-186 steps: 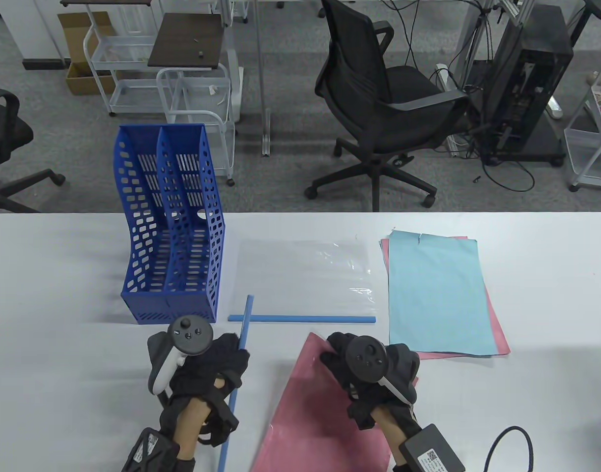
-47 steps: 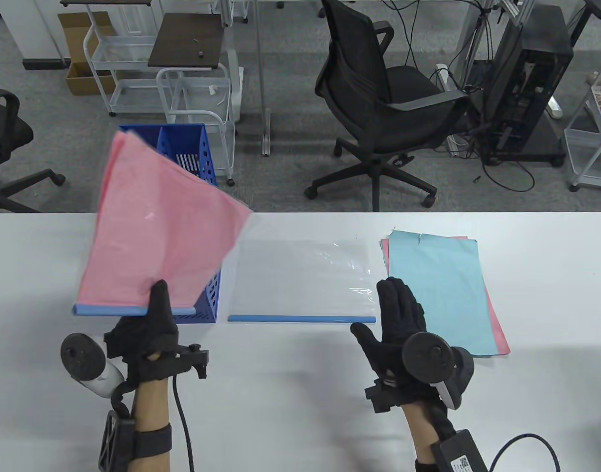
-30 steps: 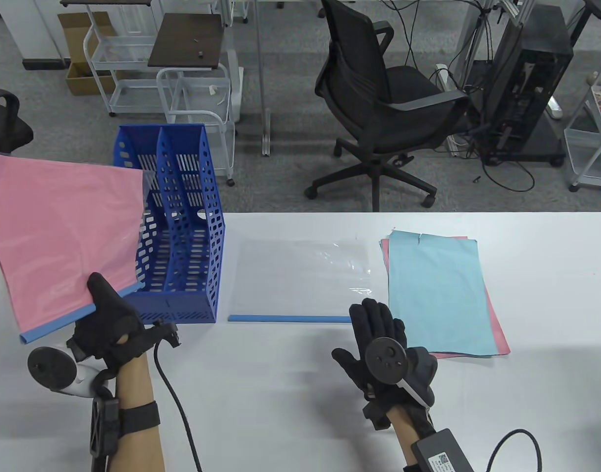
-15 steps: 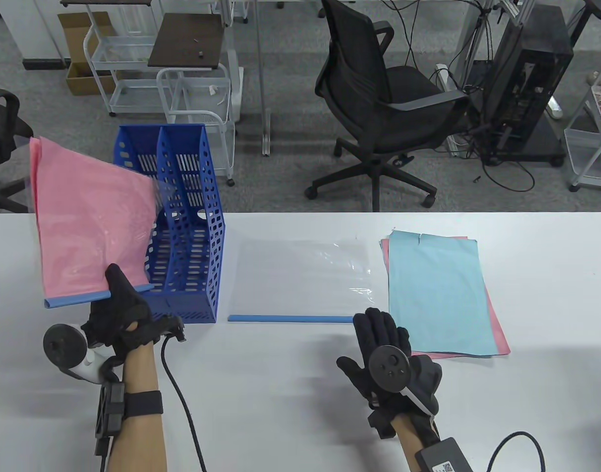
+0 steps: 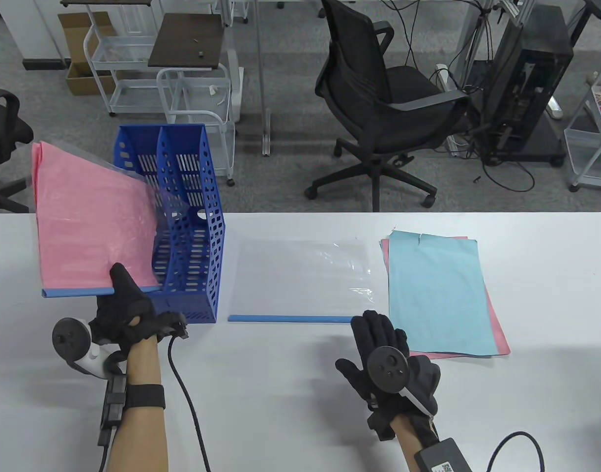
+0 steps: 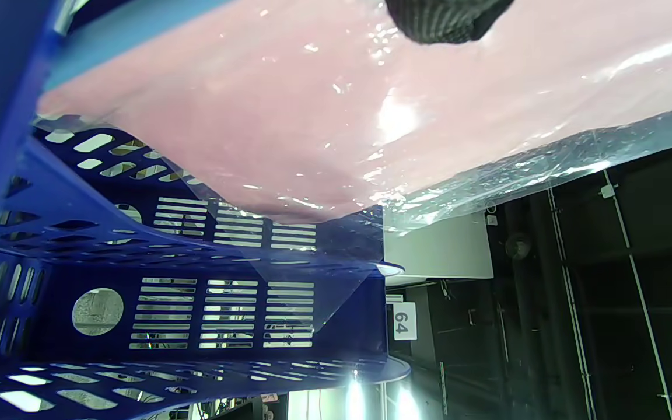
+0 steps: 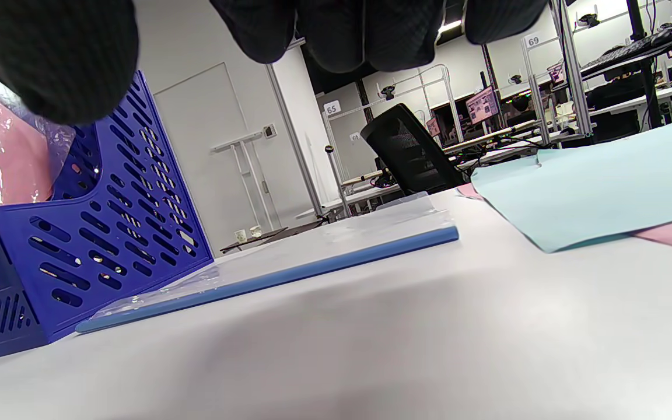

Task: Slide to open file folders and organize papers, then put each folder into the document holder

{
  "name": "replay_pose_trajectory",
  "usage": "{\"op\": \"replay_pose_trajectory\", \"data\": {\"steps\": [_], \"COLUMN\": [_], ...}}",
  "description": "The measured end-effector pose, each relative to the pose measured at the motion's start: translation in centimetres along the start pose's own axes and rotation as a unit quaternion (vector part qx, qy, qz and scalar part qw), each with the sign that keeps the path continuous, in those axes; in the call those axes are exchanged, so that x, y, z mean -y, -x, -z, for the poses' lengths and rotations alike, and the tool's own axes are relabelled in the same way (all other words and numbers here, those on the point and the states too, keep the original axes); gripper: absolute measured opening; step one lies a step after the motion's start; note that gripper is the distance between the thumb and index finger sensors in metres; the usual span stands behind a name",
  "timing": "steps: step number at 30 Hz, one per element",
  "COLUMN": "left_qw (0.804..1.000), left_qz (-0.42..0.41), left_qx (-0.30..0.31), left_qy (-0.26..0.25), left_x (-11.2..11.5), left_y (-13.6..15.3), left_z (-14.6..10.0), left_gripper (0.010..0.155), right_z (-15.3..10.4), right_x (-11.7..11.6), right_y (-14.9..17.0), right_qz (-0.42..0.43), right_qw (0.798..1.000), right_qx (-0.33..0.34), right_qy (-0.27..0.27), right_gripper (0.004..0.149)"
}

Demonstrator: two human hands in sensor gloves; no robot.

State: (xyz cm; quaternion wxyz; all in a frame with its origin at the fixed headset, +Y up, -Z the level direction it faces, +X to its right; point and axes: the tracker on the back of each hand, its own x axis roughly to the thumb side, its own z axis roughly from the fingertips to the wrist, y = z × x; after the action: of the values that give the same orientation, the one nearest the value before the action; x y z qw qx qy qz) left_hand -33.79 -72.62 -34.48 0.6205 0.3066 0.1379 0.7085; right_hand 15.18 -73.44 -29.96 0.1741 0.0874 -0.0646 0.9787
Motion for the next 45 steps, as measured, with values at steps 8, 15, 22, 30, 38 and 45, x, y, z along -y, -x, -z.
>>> {"op": "replay_pose_trajectory", "data": {"steps": [8,15,22,30,38,45], "left_qw": [0.999,0.966,0.970,0.969,0.941,0.919], "left_qz": [0.031,0.231,0.215,0.242,0.286,0.314], "left_qx": [-0.032,-0.111,-0.105,0.010,0.144,0.136], "left_qy": [0.007,0.033,0.039,0.044,0.108,0.198], "left_x": [0.1,0.1,-0.2,0.9,6.5,12.5], "left_y": [0.0,-0.9,-0.7,-4.2,-9.0,-8.0], "left_z": [0.3,1.6,1.5,-0.4,-4.3,-6.3], "left_gripper": [0.057,0.072,0.072,0.078,0.072,0.071], "right_z": [-0.1,0.0,-0.1,0.0,0.0,0.0], "right_x": [-0.1,-0.1,-0.1,-0.1,0.0,0.1], "right_y": [-0.2,-0.2,-0.2,-0.2,-0.1,0.3], "right_qz": [-0.002,-0.006,-0.008,-0.013,-0.015,-0.014], "right_qw": [1.000,1.000,1.000,1.000,1.000,1.000], "right_qx": [0.003,0.001,-0.002,-0.005,-0.007,-0.013], "right_qy": [-0.002,-0.008,-0.011,-0.015,-0.015,-0.018], "right_gripper": [0.085,0.086,0.086,0.086,0.086,0.086]}}
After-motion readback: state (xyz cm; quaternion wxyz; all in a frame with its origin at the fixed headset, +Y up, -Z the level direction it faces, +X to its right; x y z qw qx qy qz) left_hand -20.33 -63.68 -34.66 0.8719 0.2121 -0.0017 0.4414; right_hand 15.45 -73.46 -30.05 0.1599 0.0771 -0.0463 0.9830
